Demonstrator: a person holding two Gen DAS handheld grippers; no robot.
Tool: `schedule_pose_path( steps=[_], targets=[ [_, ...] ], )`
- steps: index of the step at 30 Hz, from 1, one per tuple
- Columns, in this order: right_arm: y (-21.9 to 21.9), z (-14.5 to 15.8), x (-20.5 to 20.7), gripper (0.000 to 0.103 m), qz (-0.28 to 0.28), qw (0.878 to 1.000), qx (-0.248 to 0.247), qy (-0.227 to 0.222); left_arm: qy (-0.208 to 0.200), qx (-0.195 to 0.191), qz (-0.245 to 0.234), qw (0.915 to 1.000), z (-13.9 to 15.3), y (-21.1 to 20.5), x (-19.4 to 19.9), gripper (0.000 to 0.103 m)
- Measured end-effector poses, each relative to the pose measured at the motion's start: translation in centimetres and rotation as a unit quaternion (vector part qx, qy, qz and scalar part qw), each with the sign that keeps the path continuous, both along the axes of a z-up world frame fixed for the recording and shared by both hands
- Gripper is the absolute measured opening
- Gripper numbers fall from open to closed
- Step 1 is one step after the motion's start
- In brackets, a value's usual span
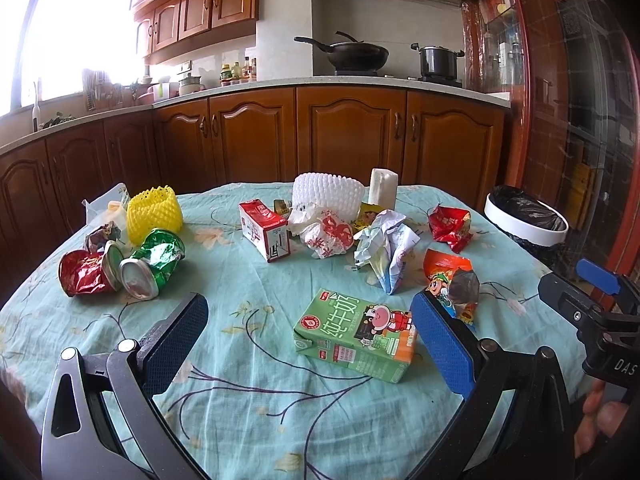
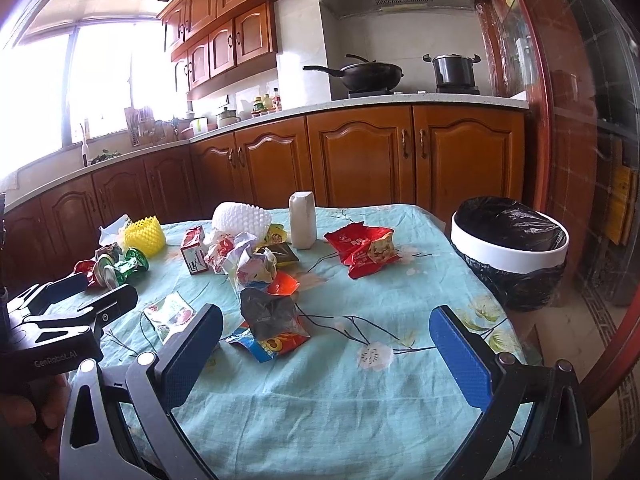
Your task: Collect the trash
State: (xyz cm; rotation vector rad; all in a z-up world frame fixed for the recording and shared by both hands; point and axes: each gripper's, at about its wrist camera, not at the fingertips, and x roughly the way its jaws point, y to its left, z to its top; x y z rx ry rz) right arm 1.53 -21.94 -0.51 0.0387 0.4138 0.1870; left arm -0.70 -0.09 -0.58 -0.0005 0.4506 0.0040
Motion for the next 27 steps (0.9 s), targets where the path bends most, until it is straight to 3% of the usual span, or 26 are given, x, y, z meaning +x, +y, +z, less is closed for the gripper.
schedule_pose_path(
  steps=[27],
  targets=[
    [0.27,-0.01,0.30,0.103,0.023,1.000,0.014,0.005,0.006,-0.001,-0.005,1.0000,0.06,-0.08,0.17,0.103]
  ],
)
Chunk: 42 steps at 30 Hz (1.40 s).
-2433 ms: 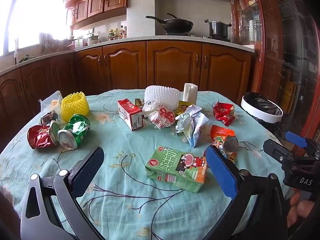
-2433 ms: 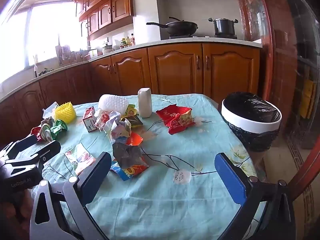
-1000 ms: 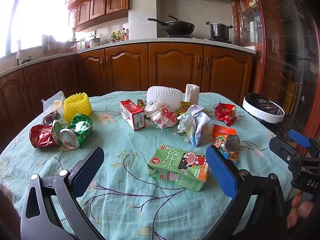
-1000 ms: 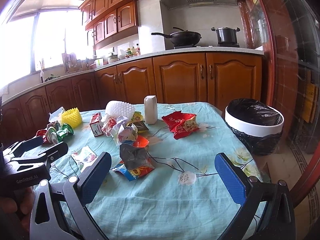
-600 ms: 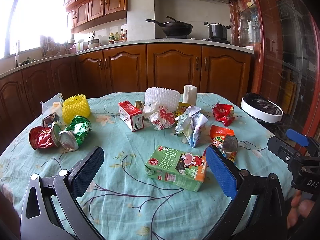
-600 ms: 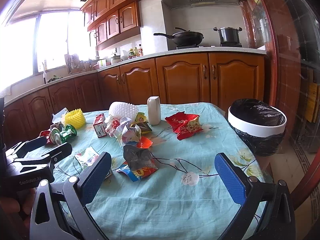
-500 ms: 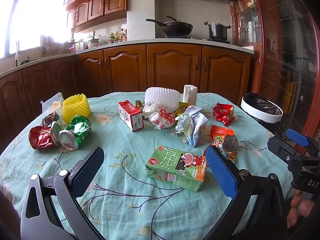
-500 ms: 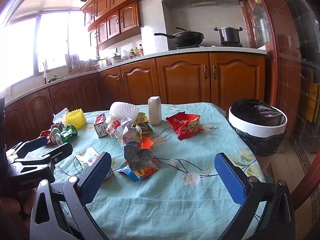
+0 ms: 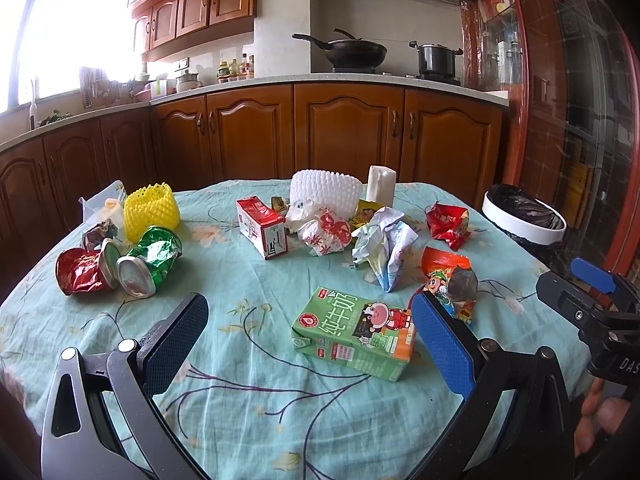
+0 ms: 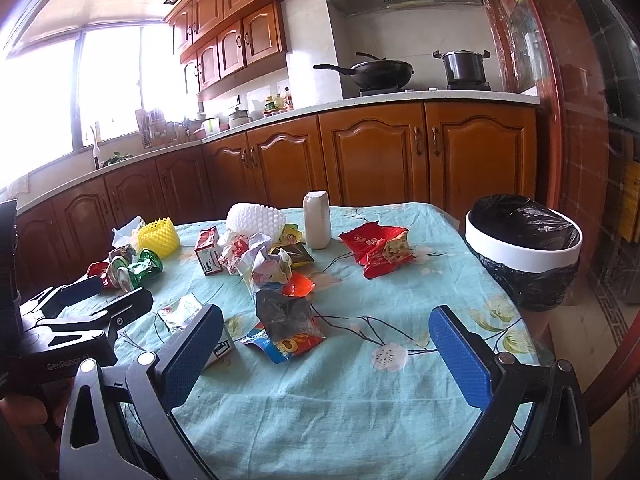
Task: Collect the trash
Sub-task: 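Grasp the green milk carton with the left tool while the right tool grasps the cartoon snack bag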
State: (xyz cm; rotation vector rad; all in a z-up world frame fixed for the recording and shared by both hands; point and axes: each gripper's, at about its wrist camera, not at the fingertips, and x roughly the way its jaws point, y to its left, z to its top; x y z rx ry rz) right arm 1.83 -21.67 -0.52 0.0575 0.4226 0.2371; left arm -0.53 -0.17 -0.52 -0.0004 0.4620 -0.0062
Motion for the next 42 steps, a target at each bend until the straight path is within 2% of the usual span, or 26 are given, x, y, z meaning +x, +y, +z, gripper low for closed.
schedule_pose_path(
  steps=[12,15,18,22,23,29,36,42],
  targets=[
    [0.0,-0.1,0.1,0.102,0.002,1.000,0.004,0.003,0.003,-0.001,-0.002,1.0000,-0.4,0.0,0.2,0.103],
    [0.0,-0.3,0.4,0.099,0.005,1.000,0.008,0.008,0.007,-0.006,-0.003,1.0000,-0.4,0.1,0.3,0.103],
    [-0.2,-0.3,0.6,0.095,0.008,1.000,0.015,0.015,0.010,-0.009,-0.011,0.9999,-0.4,0.3,0.4,0.103],
    [-0.5,-0.3,1.4,0.082,0.025,0.999,0.036,0.033,0.022,-0.010,-0.043,0.9988,-0.3,0.5,0.7,0.103],
    [-0.7,-0.3,1.6,0.078,0.031,0.998,0.042,0.038,0.025,-0.007,-0.050,0.9984,-0.3,0.4,0.9,0.103],
    [-0.4,-0.6,3.1,0.065,0.053,0.995,0.055,0.070,0.050,0.013,-0.080,0.9954,-0.9,-0.1,1.9,0.103],
    [0.3,-2.1,5.3,0.058,0.062,0.990,0.054,0.118,0.085,0.018,-0.104,0.9908,-1.7,-0.6,3.4,0.103],
    [0.9,-3.6,7.2,0.048,0.069,0.984,0.050,0.158,0.108,0.044,-0.120,0.9859,-2.6,-1.6,4.6,0.103]
  ],
)
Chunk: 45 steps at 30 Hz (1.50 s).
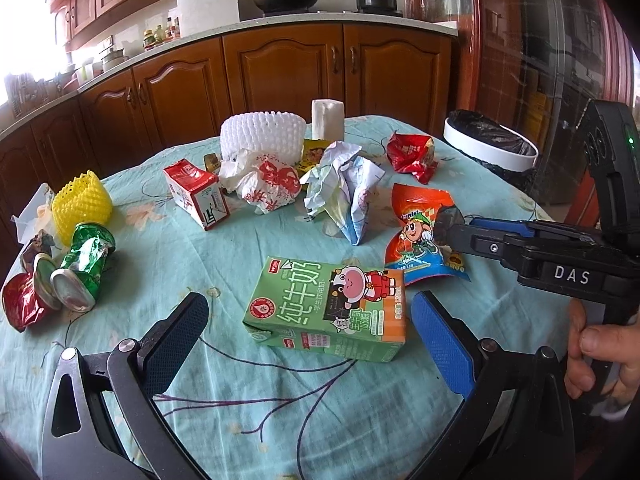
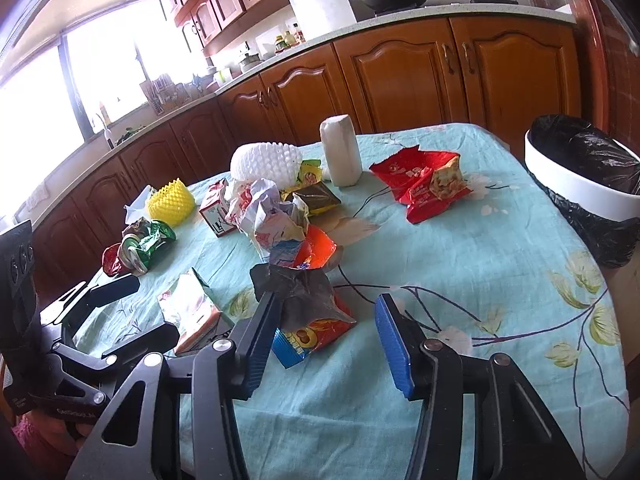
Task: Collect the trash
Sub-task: 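Grasp the green milk carton with the left tool while the right tool grasps the cartoon snack bag, then carry both items over the black-lined bin and open both tools to drop them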
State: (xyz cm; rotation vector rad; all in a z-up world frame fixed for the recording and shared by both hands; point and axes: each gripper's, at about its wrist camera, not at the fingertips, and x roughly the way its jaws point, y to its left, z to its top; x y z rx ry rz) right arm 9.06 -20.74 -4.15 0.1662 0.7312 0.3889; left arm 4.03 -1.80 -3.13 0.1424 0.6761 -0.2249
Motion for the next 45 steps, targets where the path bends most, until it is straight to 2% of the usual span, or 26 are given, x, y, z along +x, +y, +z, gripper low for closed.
schedule_pose_path(
  steps=[3,6,7,9,14,25,35,45],
  targets=[
    [0.2,-0.6,0.8,0.045,0.003,1.000,0.003,0.014,0.007,0.008,-0.001,0.9999,-0.4,-0.2,0.4,0.103],
    [0.4,-0.9,1.3,0.037,0.006,1.000,0.003,0.021,0.012,0.000,-0.003,0.9999,-0.7,-0.1,0.8,0.103],
    [0.5,-1.0,1.4,0.033,0.006,1.000,0.003,0.023,0.013,-0.003,-0.004,0.9999,-0.7,0.0,0.9,0.102],
    [0.4,-1.2,1.7,0.021,0.006,1.000,0.001,0.027,0.017,-0.012,-0.010,0.9997,-0.7,0.0,1.1,0.089],
    [0.0,-1.0,1.5,0.001,0.005,1.000,0.008,0.024,0.014,-0.025,-0.013,0.9995,-0.5,0.1,1.2,0.088],
    [-3.4,1.3,0.2,0.000,-0.028,0.999,0.020,-0.006,-0.018,-0.052,-0.033,0.9979,2.8,-1.6,1.5,0.088],
    [-9.0,3.8,-0.4,0.000,-0.094,0.995,0.010,-0.037,-0.027,-0.046,-0.084,0.9950,4.7,-7.2,3.7,0.088],
    [-15.1,4.7,-0.3,0.000,-0.159,0.986,0.008,-0.041,-0.017,-0.050,-0.124,0.9909,6.0,-12.4,6.8,0.088]
  ],
)
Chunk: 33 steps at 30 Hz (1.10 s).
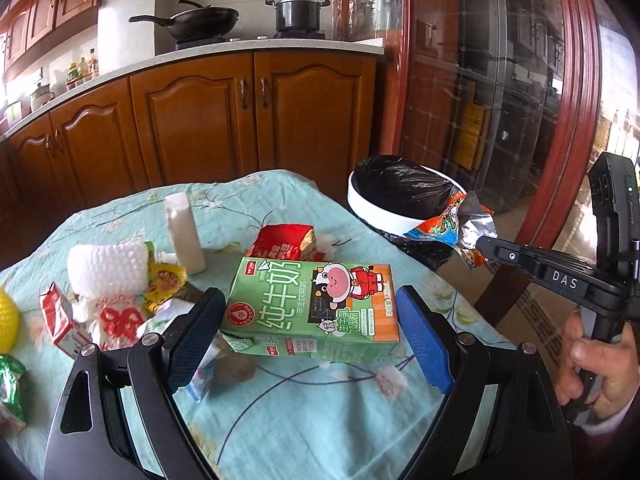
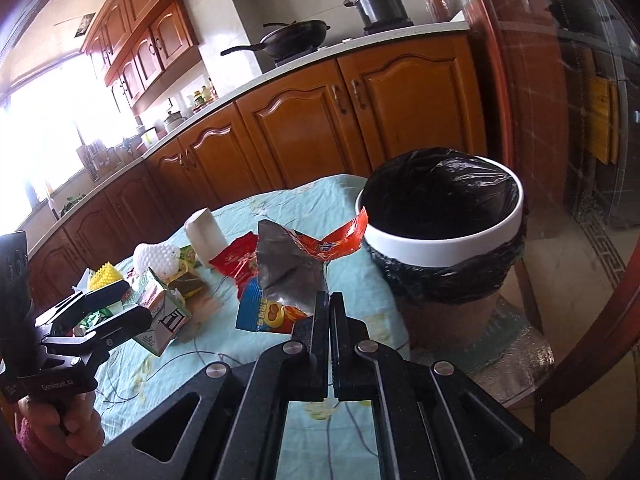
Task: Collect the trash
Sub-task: 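Carry both items over the black-lined bin and open both tools to drop them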
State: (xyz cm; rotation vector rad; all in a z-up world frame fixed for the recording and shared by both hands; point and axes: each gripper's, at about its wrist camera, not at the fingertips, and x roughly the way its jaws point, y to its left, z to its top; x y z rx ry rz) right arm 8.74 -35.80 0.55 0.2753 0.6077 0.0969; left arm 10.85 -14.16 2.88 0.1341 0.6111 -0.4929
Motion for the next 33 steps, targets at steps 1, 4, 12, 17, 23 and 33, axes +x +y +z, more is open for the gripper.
schedule_pose_path(
  steps=[1,4,12,17,23,33],
  targets=[
    [-0.4,0.1,0.1,0.000,-0.004,1.000,-0.001,0.000,0.001,0.001,-0.004,1.0000,0.2,-0.5,0.3,0.088],
    [-1.6,0.4,0.4,0.000,-0.016,1.000,-0.007,-0.001,0.002,0.007,-0.017,0.9998,0.6,-2.2,1.2,0.088],
    [-5.4,1.5,2.3,0.000,-0.044,0.999,-0.021,0.003,0.023,0.017,-0.048,0.9984,1.3,-6.7,4.9,0.088],
    [-7.5,2.0,4.2,0.000,-0.050,0.998,-0.032,0.014,0.034,0.028,-0.069,0.9966,1.8,-9.6,7.7,0.088],
    [-9.9,2.0,7.0,0.000,-0.054,0.997,-0.042,0.038,0.046,0.054,-0.093,0.9931,1.9,-13.4,11.3,0.088],
    [-13.0,1.9,10.9,0.000,-0.050,0.994,-0.058,0.073,0.072,0.079,-0.117,0.9873,0.7,-18.3,15.6,0.088]
  ],
)
